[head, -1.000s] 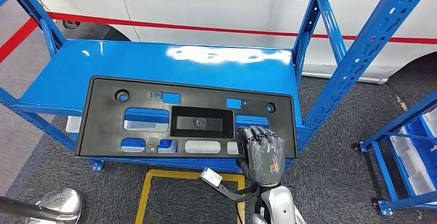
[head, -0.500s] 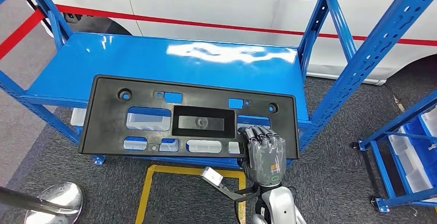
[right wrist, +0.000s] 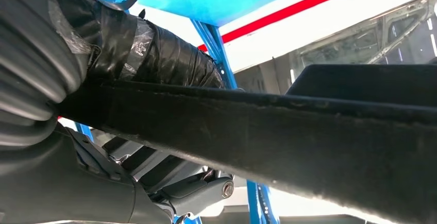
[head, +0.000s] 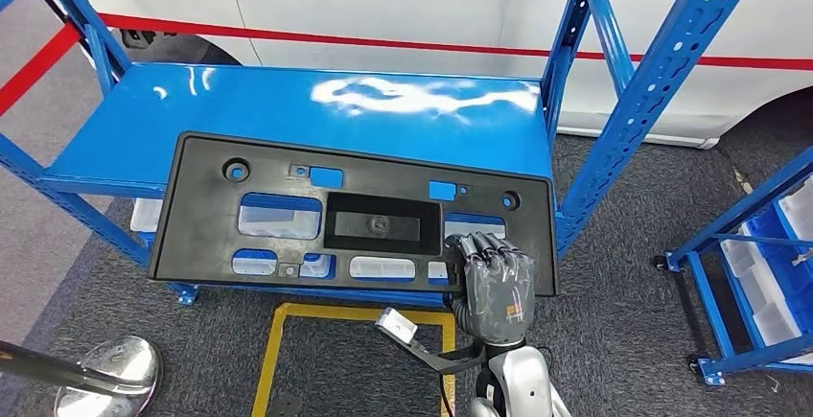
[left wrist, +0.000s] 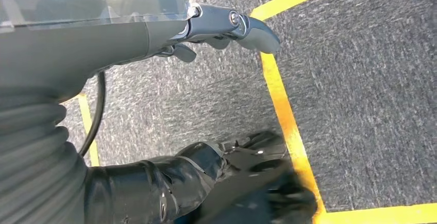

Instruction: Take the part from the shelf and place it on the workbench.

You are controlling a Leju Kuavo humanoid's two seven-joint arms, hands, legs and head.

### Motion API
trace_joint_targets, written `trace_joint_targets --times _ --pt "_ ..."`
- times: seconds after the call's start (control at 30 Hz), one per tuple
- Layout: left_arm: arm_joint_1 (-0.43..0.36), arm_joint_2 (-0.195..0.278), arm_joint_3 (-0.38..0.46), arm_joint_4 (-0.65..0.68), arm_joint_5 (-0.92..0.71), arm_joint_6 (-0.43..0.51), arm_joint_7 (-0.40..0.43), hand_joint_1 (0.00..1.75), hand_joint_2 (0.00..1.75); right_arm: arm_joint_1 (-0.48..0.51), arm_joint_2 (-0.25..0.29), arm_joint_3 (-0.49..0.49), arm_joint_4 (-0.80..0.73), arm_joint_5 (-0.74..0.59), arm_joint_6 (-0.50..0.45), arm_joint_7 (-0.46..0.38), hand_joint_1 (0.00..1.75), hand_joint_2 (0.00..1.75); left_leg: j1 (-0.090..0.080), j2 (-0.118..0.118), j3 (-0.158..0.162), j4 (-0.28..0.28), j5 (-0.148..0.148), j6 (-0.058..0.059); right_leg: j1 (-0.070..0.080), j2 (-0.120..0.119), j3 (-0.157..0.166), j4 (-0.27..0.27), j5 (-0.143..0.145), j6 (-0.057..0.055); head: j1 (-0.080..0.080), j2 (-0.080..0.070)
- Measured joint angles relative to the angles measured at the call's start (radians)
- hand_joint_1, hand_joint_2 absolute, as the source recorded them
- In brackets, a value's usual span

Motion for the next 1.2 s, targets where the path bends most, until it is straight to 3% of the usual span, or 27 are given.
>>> trace_joint_targets --times 0.07,0.17,0.23,0.33,0.37,0.4,0.43,0.5,0.57,0.67,0.73,0.83,0.87,0.9,0.93,1.0,1.07,1.2 --pt "-0.002 0.0 0.001 0.0 0.0 0.0 0.0 0.0 1.75 0.0 0.001 0.0 0.0 0.001 0.0 0.0 1.71 1.75 -0.006 -0.001 0.034 -0.073 0.017 0.009 0.001 0.0 -0.005 0.001 0.005 0.009 0.0 0.0" --pt "-0.001 -0.001 0.002 0.0 -0.001 0.0 0.0 0.0 1.75 0.0 0.001 -0.001 -0.001 0.003 0.0 0.001 1.71 1.75 -0.004 0.0 0.031 -0.085 0.03 0.024 0.002 0.001 -0.009 0.0 0.01 0.028 0.0 0.0" --pt "-0.003 -0.002 0.002 0.0 -0.002 -0.001 0.0 0.0 1.75 -0.001 0.001 -0.001 -0.002 0.003 0.0 0.001 1.71 1.75 0.002 0.002 0.028 -0.096 0.044 0.037 0.002 0.002 -0.028 0.043 -0.026 0.039 0.001 0.0" --pt "-0.003 -0.003 0.002 0.0 -0.003 -0.002 0.0 0.0 1.75 0.0 0.001 -0.001 -0.002 0.004 0.0 0.001 1.71 1.75 0.001 0.004 0.016 -0.095 0.051 0.045 -0.002 0.002 -0.101 0.22 -0.124 0.048 0.001 0.0" --pt "-0.003 -0.003 0.002 0.0 -0.003 -0.003 0.0 0.0 1.75 0.001 0.001 -0.001 -0.002 0.004 0.0 0.001 1.71 1.75 0.0 0.004 0.011 -0.092 0.053 0.045 -0.003 0.002 -0.114 0.258 -0.135 0.05 0.001 0.0" --pt "-0.002 -0.003 0.002 0.0 -0.004 -0.003 0.0 0.0 1.75 0.001 0.0 -0.001 -0.002 0.004 0.0 0.002 1.71 1.75 0.0 0.004 0.007 -0.089 0.053 0.044 -0.005 0.002 -0.109 0.26 -0.127 0.051 0.001 0.0" --pt "-0.002 -0.004 0.002 0.0 -0.004 -0.003 0.0 0.0 1.75 0.001 0.0 -0.001 -0.002 0.004 0.0 0.002 1.71 1.75 0.0 0.004 0.004 -0.084 0.053 0.043 -0.006 0.002 -0.084 0.221 -0.102 0.05 0.001 0.0" --pt "-0.003 -0.005 0.002 0.0 -0.007 -0.003 0.001 0.0 1.75 -0.001 0.0 -0.001 -0.003 0.005 0.0 0.004 1.71 1.75 -0.001 0.003 -0.002 -0.074 0.051 0.038 -0.006 0.001 -0.009 0.089 -0.05 0.045 0.001 0.0" --pt "-0.004 -0.005 0.002 0.0 -0.008 -0.003 0.001 0.0 1.75 -0.001 0.001 -0.001 -0.003 0.006 0.0 0.005 1.71 1.75 -0.005 0.003 -0.008 -0.066 0.051 0.028 -0.002 0.002 0.026 0.015 -0.032 0.036 0.001 0.0" --pt "-0.004 -0.005 0.002 0.0 -0.009 -0.003 0.002 0.0 1.75 -0.001 0.001 -0.001 -0.004 0.007 0.0 0.008 1.71 1.75 -0.003 0.003 -0.013 -0.064 0.054 0.011 -0.001 0.003 0.021 0.005 -0.025 0.021 0.001 0.0" --pt "-0.004 -0.006 0.003 0.0 -0.009 -0.002 0.002 0.0 1.75 -0.001 0.002 -0.001 -0.005 0.007 0.0 0.01 1.71 1.75 0.0 0.002 -0.03 -0.025 0.02 0.0 -0.004 0.001 0.019 -0.002 -0.015 0.007 0.0 0.0" --pt "-0.003 -0.006 0.004 0.0 -0.01 -0.001 0.003 0.0 1.75 -0.001 0.002 -0.002 -0.005 0.007 0.0 0.011 1.71 1.75 0.003 0.001 -0.104 0.157 -0.085 -0.012 -0.005 -0.001 0.005 -0.004 -0.004 -0.004 0.0 0.0" --pt "-0.003 -0.006 0.004 0.0 -0.01 -0.001 0.003 0.0 1.75 0.0 0.002 -0.002 -0.005 0.007 0.0 0.011 1.71 1.75 0.003 0.001 -0.121 0.205 -0.102 -0.014 -0.004 -0.001 0.0 -0.003 -0.001 -0.004 0.0 0.0" --pt "-0.002 -0.005 0.005 0.0 -0.01 -0.001 0.003 0.0 1.75 0.0 0.002 -0.002 -0.005 0.007 0.0 0.011 1.71 1.75 0.003 0.001 -0.12 0.216 -0.1 -0.014 -0.004 -0.001 -0.004 -0.003 0.002 -0.003 0.0 0.0" --pt "-0.002 -0.005 0.005 0.0 -0.01 -0.001 0.004 0.0 1.75 0.001 0.002 -0.002 -0.005 0.007 0.0 0.011 1.71 1.75 0.003 0.001 -0.098 0.185 -0.079 -0.012 -0.004 0.0 -0.006 -0.002 0.004 -0.002 0.0 0.0" --pt "-0.003 -0.005 0.005 0.0 -0.012 0.0 0.004 0.0 1.75 0.001 0.002 -0.002 -0.005 0.007 0.0 0.011 1.71 1.75 0.002 0.001 -0.014 0.04 -0.02 -0.004 -0.003 0.0 -0.008 0.0 0.008 0.003 0.0 0.0" --pt "-0.005 -0.005 0.006 0.0 -0.012 0.0 0.004 0.0 1.75 0.0 0.002 -0.002 -0.005 0.007 0.0 0.012 1.71 1.75 -0.003 -0.001 0.04 -0.064 0.01 0.005 -0.001 0.0 -0.011 0.002 0.013 0.012 0.0 0.0" --pt "-0.004 -0.005 0.007 0.0 -0.012 0.0 0.005 0.0 1.75 0.0 0.003 -0.002 -0.006 0.005 0.0 0.011 1.71 1.75 -0.003 0.001 0.037 -0.084 0.028 0.026 0.0 0.0 -0.019 0.005 0.016 0.037 0.001 0.0"
